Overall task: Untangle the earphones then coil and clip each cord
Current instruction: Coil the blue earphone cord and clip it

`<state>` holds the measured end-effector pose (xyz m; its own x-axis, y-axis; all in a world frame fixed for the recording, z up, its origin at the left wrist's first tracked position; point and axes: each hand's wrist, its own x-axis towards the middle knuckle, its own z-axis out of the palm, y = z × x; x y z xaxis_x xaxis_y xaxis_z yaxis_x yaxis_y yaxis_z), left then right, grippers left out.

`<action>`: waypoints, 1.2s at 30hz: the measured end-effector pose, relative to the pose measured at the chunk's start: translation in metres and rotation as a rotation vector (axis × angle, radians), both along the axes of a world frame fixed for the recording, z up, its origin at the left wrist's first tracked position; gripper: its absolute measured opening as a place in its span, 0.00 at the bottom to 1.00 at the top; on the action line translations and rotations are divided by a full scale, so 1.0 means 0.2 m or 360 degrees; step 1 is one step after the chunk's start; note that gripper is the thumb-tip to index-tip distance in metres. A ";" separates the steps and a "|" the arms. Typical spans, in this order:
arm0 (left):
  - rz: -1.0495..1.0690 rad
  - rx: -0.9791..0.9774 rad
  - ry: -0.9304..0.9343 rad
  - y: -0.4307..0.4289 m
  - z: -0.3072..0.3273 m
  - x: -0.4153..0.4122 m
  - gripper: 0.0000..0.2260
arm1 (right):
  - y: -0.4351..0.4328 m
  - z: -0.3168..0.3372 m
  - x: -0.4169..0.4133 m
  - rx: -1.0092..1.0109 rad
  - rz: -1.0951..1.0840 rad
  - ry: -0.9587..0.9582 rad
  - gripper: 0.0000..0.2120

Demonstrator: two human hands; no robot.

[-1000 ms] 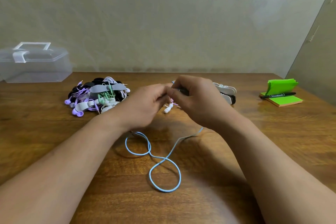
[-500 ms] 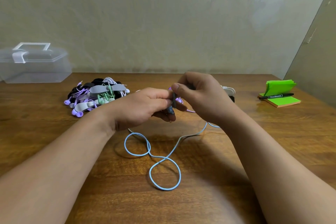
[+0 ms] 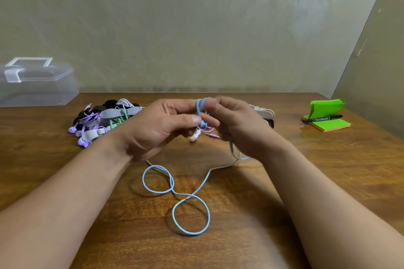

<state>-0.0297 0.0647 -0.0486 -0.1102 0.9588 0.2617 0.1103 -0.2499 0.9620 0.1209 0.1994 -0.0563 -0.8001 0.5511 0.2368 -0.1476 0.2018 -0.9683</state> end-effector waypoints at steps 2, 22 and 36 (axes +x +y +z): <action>0.0105 0.0027 -0.0136 0.01 0.00 -0.02 0.18 | -0.03 -0.02 -0.03 -0.0063 0.0119 -0.0045 0.13; 0.0344 -0.0190 0.1257 -0.03 0.05 -0.05 0.16 | -0.02 0.12 0.06 0.0801 -0.0373 -0.0107 0.05; 0.0218 0.0002 0.0053 0.00 0.03 -0.02 0.21 | -0.03 -0.03 -0.04 0.0194 -0.0038 -0.0123 0.11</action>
<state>-0.0330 0.0645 -0.0431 -0.2311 0.9351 0.2686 0.1751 -0.2316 0.9569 0.1131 0.1941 -0.0615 -0.8054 0.5414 0.2412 -0.0671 0.3211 -0.9447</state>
